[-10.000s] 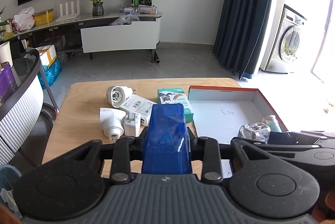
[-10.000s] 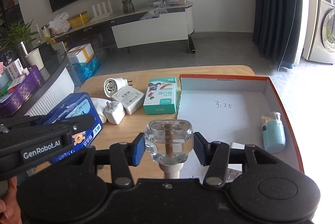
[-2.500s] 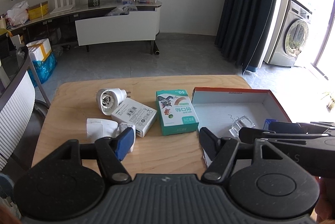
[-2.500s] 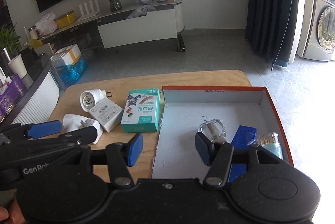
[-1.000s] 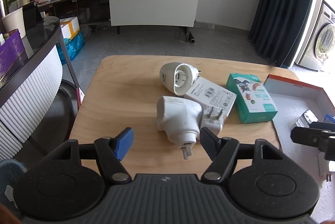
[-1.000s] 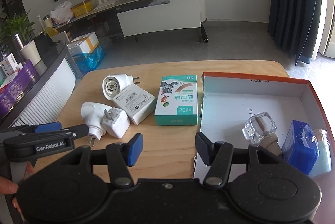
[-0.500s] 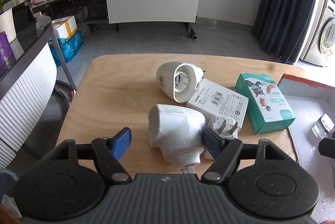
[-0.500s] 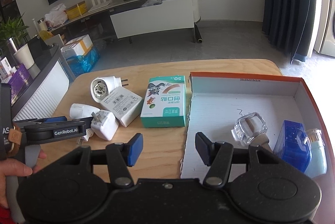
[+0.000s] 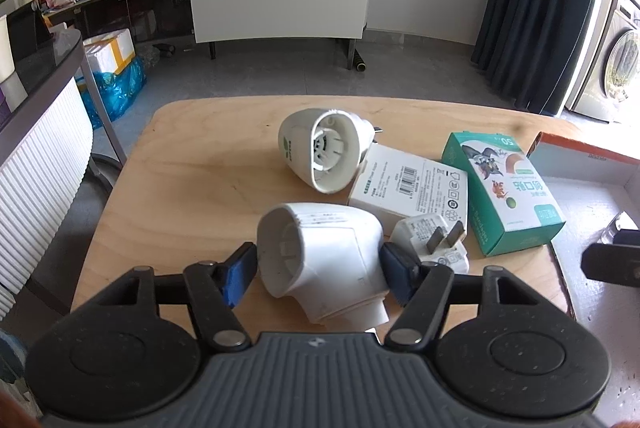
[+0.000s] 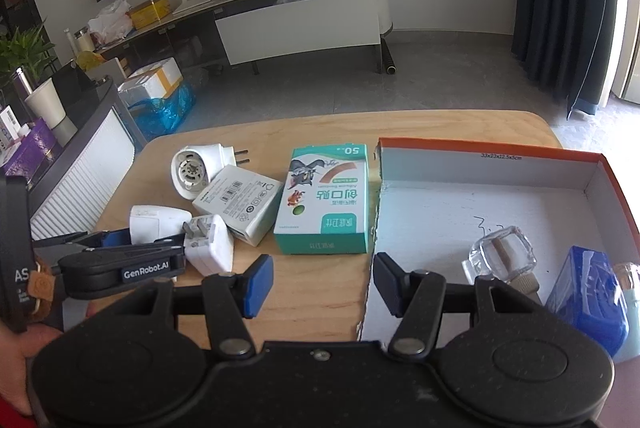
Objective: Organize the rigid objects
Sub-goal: 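Grasp the white plug adapter with left tool while right tool grasps the bandage box, then carry white adapter in left tool while right tool carries bandage box to tray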
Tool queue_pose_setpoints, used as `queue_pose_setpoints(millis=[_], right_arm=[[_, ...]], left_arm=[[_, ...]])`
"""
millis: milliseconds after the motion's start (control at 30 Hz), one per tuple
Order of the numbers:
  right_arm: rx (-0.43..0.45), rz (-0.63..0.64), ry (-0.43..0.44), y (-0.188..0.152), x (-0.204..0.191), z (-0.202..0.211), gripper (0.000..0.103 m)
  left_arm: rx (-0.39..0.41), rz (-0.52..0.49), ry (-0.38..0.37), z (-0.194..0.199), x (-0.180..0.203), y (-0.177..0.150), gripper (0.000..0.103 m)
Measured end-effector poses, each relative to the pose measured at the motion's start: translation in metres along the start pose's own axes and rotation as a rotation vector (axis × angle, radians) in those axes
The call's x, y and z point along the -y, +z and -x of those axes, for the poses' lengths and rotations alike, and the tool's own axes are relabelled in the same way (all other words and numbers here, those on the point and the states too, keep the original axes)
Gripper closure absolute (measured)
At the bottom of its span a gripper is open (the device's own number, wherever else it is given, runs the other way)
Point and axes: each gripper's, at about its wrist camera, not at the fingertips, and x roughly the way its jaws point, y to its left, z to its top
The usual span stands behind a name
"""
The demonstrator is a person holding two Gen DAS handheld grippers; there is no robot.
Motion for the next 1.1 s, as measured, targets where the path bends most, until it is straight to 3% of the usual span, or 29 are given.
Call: queue_pose_setpoints(millis=[233, 367, 467, 667, 767, 1100], right_arm=[[-0.021, 0.005, 0.001, 0.030, -0.008, -0.034, 0.033], [-0.078, 0.007, -0.015, 0.044, -0.009, -0.062, 0.032], [-0.072, 0.040, -0.061, 0.050, -0.013, -0.076, 0.022], [-0.113, 0.107, -0.129, 0.056, -0.020, -0.098, 0.017], [-0.139, 0.061, -0.097, 0.051, -0.012, -0.109, 0.018], [-0.069, 0.038, -0.062, 0.027, -0.014, -0.065, 0.019]], left_arm=[[0.012, 0.015, 0.013, 0.011, -0.009, 0.001, 0.035], [0.028, 0.015, 0.001, 0.020, -0.009, 0.000, 0.035], [0.035, 0.019, -0.016, 0.023, -0.010, 0.000, 0.035], [0.042, 0.029, -0.023, 0.023, -0.010, 0.001, 0.035], [0.042, 0.031, -0.023, 0.023, -0.010, 0.000, 0.035], [0.053, 0.038, -0.015, 0.036, -0.009, -0.001, 0.035]])
